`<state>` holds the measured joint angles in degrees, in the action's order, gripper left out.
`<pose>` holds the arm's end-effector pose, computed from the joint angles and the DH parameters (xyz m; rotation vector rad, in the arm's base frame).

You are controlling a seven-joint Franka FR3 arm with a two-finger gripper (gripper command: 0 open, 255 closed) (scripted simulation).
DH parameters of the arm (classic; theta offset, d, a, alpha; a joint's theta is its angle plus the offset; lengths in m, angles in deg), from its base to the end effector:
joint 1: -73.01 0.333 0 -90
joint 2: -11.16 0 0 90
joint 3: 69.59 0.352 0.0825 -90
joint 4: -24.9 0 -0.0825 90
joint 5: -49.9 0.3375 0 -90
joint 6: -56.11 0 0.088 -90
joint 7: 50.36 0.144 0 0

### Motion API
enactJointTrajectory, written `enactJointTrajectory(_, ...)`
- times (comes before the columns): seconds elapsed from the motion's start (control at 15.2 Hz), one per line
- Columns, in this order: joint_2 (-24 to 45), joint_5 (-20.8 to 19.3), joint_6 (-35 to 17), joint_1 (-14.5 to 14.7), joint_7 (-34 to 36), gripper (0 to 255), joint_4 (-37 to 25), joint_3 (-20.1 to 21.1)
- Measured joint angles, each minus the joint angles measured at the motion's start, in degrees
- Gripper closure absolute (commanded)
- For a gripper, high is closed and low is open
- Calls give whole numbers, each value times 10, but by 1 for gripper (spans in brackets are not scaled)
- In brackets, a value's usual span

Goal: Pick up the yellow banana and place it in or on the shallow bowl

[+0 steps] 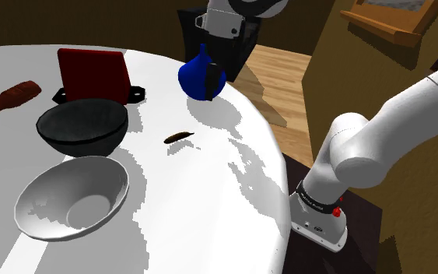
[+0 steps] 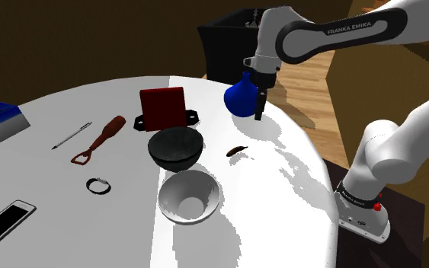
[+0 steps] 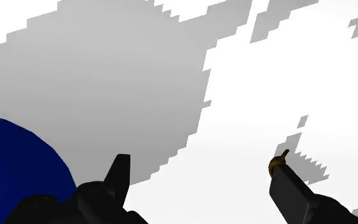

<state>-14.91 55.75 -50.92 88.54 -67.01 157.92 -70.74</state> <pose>0.3410 0.0982 0.5227 -2.9356 -0.7711 -0.0048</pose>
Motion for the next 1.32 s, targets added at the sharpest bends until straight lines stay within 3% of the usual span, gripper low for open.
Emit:
enactJointTrajectory(0.53, 82, 53, -39, 71, -99, 0, -19, 27)
enactJointTrajectory(1.06, 104, 66, -97, 83, -112, 0, 19, 37)
enactJointTrajectory(1.32, 106, 67, -103, 83, -113, 0, 22, 37)
